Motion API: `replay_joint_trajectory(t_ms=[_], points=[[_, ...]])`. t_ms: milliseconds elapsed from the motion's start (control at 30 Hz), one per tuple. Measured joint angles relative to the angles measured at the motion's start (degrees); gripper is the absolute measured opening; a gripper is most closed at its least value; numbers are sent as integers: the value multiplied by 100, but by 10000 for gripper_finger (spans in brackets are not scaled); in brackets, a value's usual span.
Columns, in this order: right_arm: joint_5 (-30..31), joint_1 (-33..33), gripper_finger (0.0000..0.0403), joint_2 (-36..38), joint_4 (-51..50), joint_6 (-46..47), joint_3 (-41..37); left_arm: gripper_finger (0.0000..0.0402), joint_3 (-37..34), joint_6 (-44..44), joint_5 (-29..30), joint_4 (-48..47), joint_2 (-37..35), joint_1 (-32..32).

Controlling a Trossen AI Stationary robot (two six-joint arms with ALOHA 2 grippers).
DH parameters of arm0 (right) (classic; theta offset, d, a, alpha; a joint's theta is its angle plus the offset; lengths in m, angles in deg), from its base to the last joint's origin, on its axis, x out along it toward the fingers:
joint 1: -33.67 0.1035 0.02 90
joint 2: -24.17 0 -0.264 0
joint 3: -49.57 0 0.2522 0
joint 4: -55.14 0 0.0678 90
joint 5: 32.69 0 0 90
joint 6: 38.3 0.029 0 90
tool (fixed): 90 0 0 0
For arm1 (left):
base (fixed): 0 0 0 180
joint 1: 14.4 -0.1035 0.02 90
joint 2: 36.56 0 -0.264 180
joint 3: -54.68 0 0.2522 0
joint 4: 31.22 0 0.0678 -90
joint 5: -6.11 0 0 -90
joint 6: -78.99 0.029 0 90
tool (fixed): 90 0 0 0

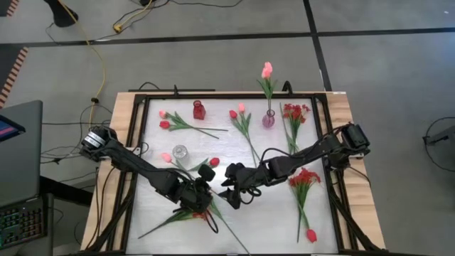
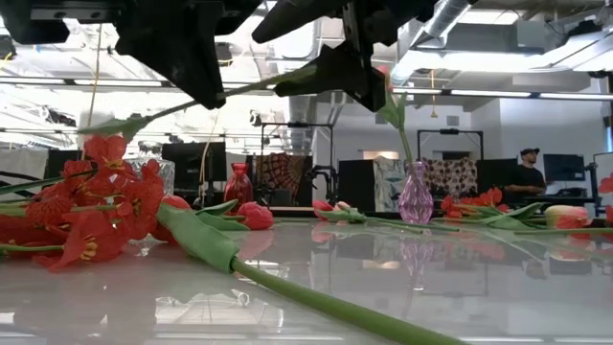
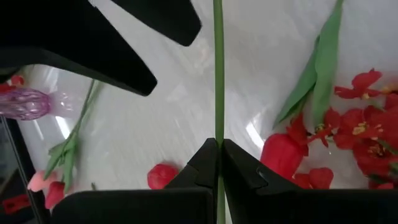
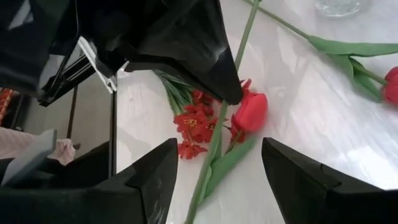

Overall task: Sort flowers into vase by color
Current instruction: Put the pink tulip into the purple vase

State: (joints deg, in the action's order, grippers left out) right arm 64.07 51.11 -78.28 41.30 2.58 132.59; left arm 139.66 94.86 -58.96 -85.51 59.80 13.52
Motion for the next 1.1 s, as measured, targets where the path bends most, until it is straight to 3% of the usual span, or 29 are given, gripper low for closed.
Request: replay_joint_trajectory(t_ms=[267, 667, 1100], points=[[52, 47, 260, -2, 50, 43, 0, 0, 35, 159, 202, 58, 2, -10], [91, 16, 260, -2, -10, 180, -1, 0, 35, 734, 1011, 197, 2, -17], [142, 3, 253, -2, -213, 178, -1, 0, 35, 1116, 1013, 461, 2, -32]])
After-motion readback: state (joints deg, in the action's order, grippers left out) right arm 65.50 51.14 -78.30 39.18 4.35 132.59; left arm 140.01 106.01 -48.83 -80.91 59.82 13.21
